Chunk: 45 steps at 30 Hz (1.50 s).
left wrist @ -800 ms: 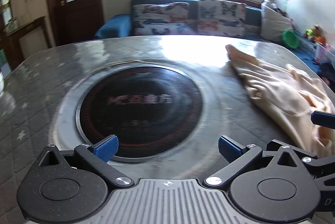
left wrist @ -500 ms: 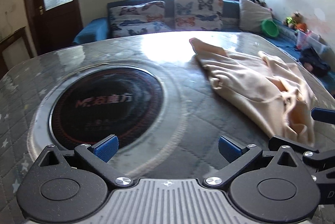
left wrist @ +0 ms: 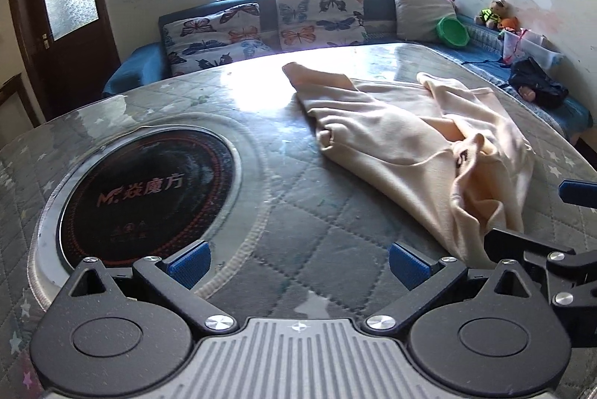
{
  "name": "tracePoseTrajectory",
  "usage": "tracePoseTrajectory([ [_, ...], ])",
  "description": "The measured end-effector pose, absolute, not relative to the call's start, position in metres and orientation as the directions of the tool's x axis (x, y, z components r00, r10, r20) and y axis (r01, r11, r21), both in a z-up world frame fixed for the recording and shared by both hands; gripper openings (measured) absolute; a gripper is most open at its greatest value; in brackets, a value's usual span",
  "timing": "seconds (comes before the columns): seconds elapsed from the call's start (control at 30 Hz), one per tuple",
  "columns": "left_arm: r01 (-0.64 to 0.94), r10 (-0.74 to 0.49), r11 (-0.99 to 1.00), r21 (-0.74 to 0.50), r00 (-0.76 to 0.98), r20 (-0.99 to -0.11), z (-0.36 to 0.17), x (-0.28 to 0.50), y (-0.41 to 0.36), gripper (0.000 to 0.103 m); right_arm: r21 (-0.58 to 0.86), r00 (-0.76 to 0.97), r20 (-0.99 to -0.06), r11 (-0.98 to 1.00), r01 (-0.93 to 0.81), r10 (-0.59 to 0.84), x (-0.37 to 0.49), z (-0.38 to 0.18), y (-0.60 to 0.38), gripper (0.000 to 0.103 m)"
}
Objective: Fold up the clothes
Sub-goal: 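Move both grippers toward the crumpled cream sweatshirt on the table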
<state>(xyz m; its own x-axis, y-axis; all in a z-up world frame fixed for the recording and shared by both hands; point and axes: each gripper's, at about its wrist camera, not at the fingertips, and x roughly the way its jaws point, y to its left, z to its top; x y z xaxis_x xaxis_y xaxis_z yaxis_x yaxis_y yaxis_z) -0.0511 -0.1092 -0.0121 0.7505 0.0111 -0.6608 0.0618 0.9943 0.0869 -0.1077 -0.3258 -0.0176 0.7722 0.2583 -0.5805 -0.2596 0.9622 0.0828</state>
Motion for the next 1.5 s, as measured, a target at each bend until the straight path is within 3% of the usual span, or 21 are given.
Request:
tracePoseTrajectory([
  [0.23, 0.100, 0.007, 0.988, 0.117, 0.729, -0.685, 0.025, -0.112, -0.159, 0.103, 0.056, 0.757, -0.614, 0.969, -0.240, 0.223, -0.111, -0.018, -0.330, 0.103],
  [0.53, 0.140, -0.008, 0.983, 0.122, 0.686, -0.727, 0.043, -0.106, -0.212, 0.103, 0.046, 0.749, -0.633, 0.975, -0.219, 0.198, -0.117, -0.021, -0.334, 0.103],
  [1.5, 0.246, -0.086, 0.963, 0.109, 0.667, -0.740, -0.008, -0.067, -0.129, 0.103, 0.056, 0.758, -0.647, 0.997, -0.055, 0.078, -0.137, -0.034, -0.317, 0.103],
])
